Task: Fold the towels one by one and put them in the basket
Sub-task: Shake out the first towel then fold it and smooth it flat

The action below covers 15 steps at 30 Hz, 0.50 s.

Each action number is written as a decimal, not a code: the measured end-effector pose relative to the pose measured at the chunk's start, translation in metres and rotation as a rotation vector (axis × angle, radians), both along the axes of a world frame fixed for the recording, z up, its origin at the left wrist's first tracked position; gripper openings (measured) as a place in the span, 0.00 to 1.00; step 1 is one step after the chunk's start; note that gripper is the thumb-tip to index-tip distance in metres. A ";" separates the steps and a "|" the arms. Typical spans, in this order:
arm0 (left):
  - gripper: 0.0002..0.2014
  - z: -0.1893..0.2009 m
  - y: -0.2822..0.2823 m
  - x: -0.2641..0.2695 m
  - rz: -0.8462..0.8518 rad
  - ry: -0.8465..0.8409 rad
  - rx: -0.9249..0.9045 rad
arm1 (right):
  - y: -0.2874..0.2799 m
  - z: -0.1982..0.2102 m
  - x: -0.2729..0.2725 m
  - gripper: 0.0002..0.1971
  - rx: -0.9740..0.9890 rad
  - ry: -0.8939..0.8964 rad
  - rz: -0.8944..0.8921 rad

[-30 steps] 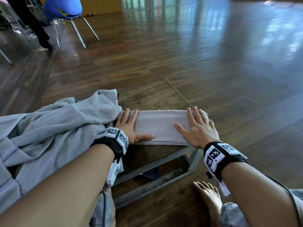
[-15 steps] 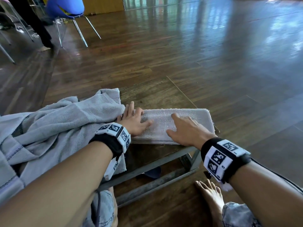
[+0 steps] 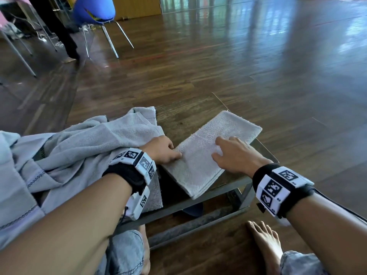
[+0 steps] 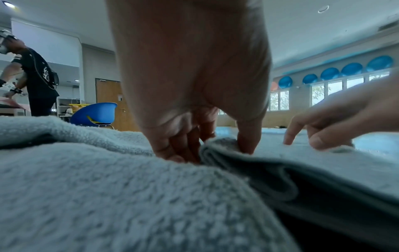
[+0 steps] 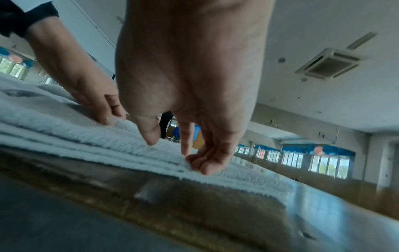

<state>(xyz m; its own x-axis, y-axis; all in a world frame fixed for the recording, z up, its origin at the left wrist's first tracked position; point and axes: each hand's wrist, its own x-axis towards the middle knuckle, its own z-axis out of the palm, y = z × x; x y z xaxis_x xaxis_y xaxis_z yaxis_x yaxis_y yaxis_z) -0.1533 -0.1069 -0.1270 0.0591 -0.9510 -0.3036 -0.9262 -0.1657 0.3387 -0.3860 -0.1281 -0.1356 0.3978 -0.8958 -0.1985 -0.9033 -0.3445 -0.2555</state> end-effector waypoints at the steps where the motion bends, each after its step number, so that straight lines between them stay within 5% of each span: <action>1: 0.15 0.001 0.001 -0.001 0.009 0.024 -0.006 | 0.000 -0.002 0.000 0.22 0.009 -0.005 0.005; 6: 0.16 0.008 0.012 -0.007 0.088 0.222 -0.003 | -0.007 -0.003 -0.003 0.27 -0.002 -0.167 0.047; 10: 0.18 0.015 0.018 -0.016 0.099 0.521 -0.013 | -0.001 -0.005 -0.018 0.42 0.002 -0.031 0.169; 15: 0.34 0.022 0.021 -0.009 -0.072 0.502 0.057 | 0.016 -0.013 -0.035 0.53 0.159 -0.006 0.280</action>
